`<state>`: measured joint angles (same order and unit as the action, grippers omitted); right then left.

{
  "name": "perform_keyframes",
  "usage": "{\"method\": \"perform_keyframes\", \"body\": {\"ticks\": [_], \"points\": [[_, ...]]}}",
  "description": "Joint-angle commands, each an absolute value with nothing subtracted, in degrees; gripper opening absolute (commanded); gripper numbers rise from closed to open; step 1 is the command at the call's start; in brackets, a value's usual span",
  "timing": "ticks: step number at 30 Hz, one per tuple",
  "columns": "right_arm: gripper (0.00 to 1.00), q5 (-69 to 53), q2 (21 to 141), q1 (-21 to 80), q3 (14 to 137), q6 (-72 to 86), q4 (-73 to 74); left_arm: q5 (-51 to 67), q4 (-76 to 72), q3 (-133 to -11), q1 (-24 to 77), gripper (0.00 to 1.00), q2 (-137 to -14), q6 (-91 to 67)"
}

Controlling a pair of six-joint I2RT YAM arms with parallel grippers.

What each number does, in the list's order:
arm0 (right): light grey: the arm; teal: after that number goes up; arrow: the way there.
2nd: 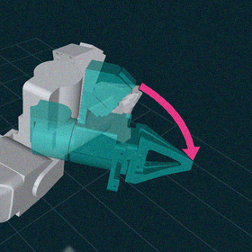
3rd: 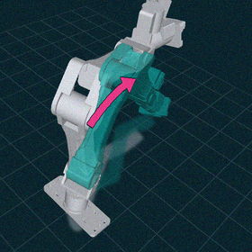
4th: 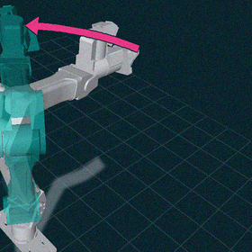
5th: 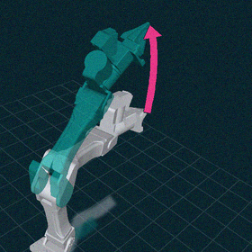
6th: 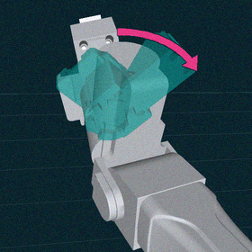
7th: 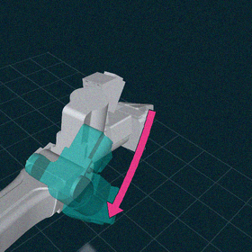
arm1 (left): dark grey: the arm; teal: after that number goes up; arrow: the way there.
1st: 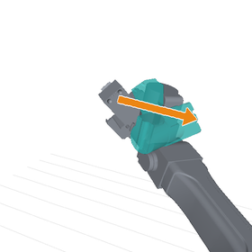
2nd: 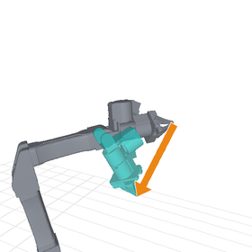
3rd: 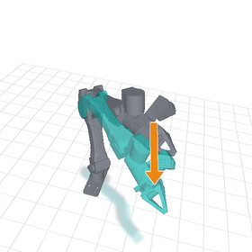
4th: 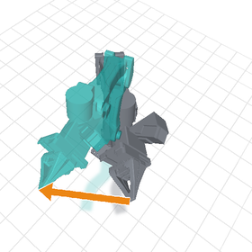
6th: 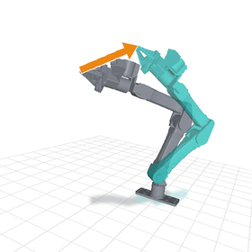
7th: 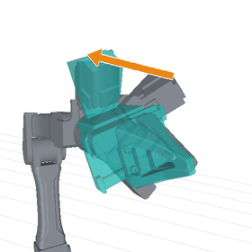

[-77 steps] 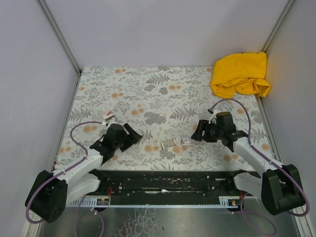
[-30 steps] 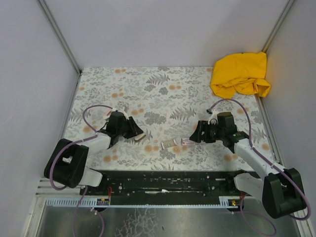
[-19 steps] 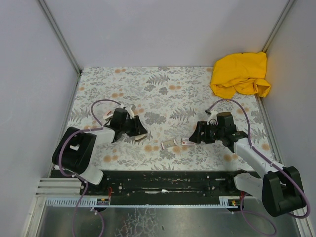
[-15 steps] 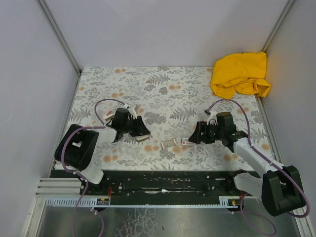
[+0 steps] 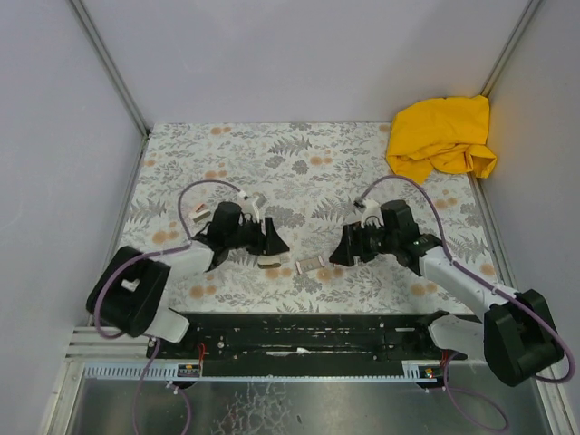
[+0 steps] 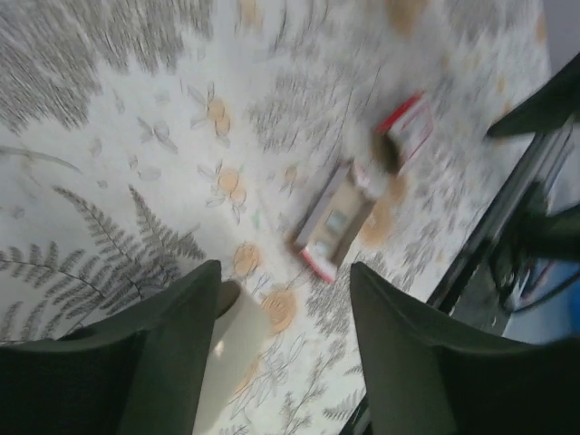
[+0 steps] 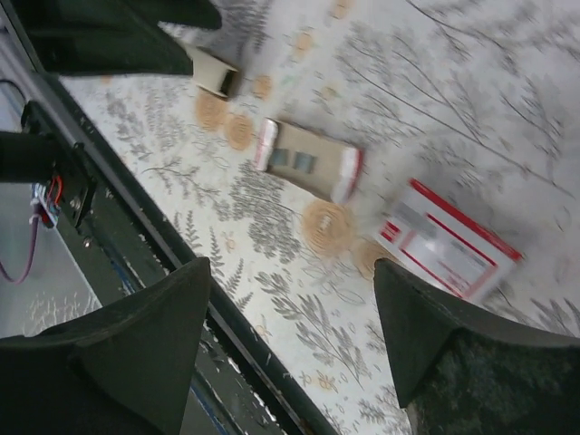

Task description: Load the staples into the stapler

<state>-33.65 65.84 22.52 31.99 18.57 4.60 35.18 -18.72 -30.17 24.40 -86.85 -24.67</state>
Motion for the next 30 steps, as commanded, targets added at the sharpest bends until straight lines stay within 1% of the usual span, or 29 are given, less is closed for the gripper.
{"method": "perform_keyframes", "body": {"ticks": [1, 3, 6, 7, 8, 11, 17, 25, 30], "points": [[0.80, -31.46, 67.96, 29.83, 39.62, 12.02, 1.04, 20.81, -15.35, -32.12, 23.29, 0.66, -74.35, -29.76], [0.80, -28.04, 70.15, 34.70, 42.53, 8.63, 1.46, 13.95, -9.48, -32.30, 20.99, 0.77, -68.87, -33.15], [0.81, -25.74, 74.12, 39.29, 46.65, 6.11, 0.00, 10.60, -3.68, -31.08, 16.85, 0.95, -61.04, -38.02], [0.81, -25.44, 75.92, 40.62, 48.29, 5.05, -0.35, 10.32, -1.61, -30.69, 15.85, 0.98, -58.73, -39.48], [0.81, -24.63, 77.77, 42.05, 50.00, 3.87, -0.32, 10.60, 0.60, -30.53, 15.08, 1.00, -56.59, -40.51], [0.81, -21.70, 84.85, 46.13, 56.15, -0.29, 1.48, 12.23, 7.06, -30.84, 13.24, 1.00, -51.30, -41.87], [0.78, -18.91, 98.08, 51.19, 66.85, -6.80, 5.38, 13.60, 15.35, -31.50, 11.87, 1.00, -45.17, -43.07], [0.72, -19.56, 108.71, 55.79, 75.15, -13.47, 7.98, 10.95, 18.92, -29.07, 11.77, 1.00, -41.05, -44.94], [0.70, -16.53, 112.09, 57.21, 76.97, -15.86, 8.65, 10.78, 19.99, -29.08, 11.78, 1.00, -40.73, -45.00]]}}
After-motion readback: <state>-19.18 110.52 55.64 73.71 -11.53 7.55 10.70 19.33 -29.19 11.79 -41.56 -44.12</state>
